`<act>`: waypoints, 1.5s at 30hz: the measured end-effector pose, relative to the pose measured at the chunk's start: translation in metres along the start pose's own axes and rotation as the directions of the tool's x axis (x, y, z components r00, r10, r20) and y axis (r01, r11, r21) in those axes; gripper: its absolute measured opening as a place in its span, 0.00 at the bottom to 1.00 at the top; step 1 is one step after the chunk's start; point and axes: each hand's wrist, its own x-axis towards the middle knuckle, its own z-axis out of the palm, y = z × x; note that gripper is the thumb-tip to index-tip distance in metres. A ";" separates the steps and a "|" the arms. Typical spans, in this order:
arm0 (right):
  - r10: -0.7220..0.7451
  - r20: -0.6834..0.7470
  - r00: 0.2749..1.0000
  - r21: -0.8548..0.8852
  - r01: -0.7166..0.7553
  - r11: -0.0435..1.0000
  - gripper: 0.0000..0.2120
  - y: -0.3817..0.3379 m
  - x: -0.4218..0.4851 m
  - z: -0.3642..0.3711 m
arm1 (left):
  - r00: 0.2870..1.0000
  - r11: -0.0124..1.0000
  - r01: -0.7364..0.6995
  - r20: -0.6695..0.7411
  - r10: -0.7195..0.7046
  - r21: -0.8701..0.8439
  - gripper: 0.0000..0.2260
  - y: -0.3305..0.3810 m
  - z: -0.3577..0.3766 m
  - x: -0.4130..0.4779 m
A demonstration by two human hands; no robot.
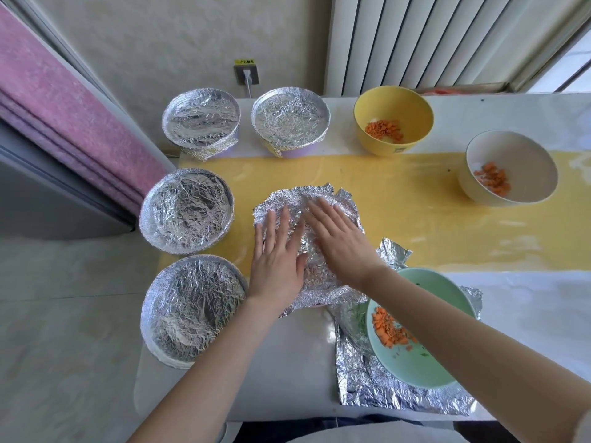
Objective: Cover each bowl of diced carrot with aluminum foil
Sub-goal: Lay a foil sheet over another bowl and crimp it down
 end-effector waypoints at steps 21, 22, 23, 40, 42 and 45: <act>0.628 0.237 0.741 0.490 -0.650 0.582 0.20 0.028 0.021 -0.012 | 0.894 0.565 0.373 0.121 -0.432 -0.736 0.21 -0.022 -0.038 0.057; 0.618 0.225 0.753 0.492 -0.635 0.596 0.17 0.028 0.021 -0.012 | 0.895 0.577 0.352 0.085 -0.438 -0.737 0.19 -0.022 -0.039 0.056; 0.615 0.210 0.760 0.522 -0.619 0.586 0.13 0.028 0.022 -0.013 | 0.899 0.585 0.325 0.052 -0.434 -0.743 0.17 -0.021 -0.040 0.054; 0.555 0.286 0.781 0.826 -0.494 0.270 0.16 0.032 0.040 -0.042 | 0.828 0.151 0.367 0.248 -0.503 -0.918 0.14 -0.025 -0.061 0.044; 0.541 0.301 0.785 0.841 -0.486 0.237 0.16 0.032 0.040 -0.043 | 0.808 0.105 0.399 0.295 -0.510 -0.911 0.14 -0.025 -0.061 0.043; 0.558 0.300 0.774 0.875 -0.456 0.164 0.15 0.033 0.039 -0.046 | 0.768 0.053 0.510 0.428 -0.476 -0.858 0.12 -0.025 -0.064 0.041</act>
